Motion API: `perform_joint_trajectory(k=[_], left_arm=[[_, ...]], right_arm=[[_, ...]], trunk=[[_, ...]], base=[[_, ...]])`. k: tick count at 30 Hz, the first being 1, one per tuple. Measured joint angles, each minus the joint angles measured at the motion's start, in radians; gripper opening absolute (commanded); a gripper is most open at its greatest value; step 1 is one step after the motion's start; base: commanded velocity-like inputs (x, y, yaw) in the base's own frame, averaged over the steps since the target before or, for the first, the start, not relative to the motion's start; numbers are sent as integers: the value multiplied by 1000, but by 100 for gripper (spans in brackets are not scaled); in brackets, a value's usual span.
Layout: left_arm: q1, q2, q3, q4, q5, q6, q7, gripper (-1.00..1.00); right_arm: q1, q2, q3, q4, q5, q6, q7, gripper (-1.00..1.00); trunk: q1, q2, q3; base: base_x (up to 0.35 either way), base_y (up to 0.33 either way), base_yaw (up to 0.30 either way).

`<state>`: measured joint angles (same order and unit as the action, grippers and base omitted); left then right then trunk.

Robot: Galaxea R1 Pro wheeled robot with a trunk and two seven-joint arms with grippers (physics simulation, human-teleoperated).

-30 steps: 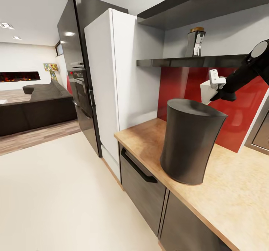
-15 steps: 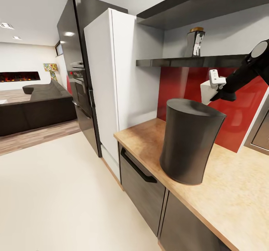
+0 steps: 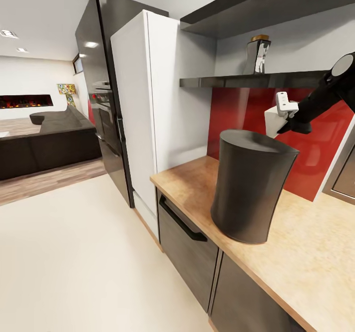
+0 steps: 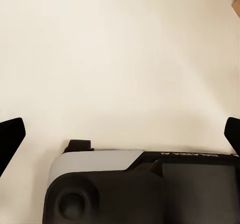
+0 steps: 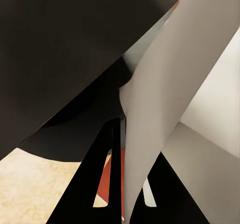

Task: Set up a coffee station on the kitchen countertop: keep the coffee maker on the countertop, move the bottle of coffee from the kitchen shelf to the counter next to the coffee maker, place a paper coffee filter on top of the coffee maker, put the saucer next to the coffee maker with the coffee cup on the saucer, and place the electric kettle next to the coffee maker.

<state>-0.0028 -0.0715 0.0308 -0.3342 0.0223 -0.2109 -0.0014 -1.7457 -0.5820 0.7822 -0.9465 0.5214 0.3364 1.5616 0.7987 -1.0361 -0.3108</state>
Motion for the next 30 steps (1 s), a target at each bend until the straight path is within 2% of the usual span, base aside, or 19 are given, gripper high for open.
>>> perform_joint_trajectory(k=[12, 15, 30], left_arm=[[0, 0, 0, 0, 0, 0, -1, 100], [0, 0, 0, 0, 0, 0, -1, 100], [0, 0, 0, 0, 0, 0, -1, 100]], right_arm=[[0, 0, 0, 0, 0, 0, 0, -100], [0, 0, 0, 0, 0, 0, 0, -100], [0, 0, 0, 0, 0, 0, 0, -100]], trunk=[[8, -14, -6], [19, -35, -16], [23, -42, -19]], base=[[0, 0, 0], [0, 0, 0], [0, 0, 0]])
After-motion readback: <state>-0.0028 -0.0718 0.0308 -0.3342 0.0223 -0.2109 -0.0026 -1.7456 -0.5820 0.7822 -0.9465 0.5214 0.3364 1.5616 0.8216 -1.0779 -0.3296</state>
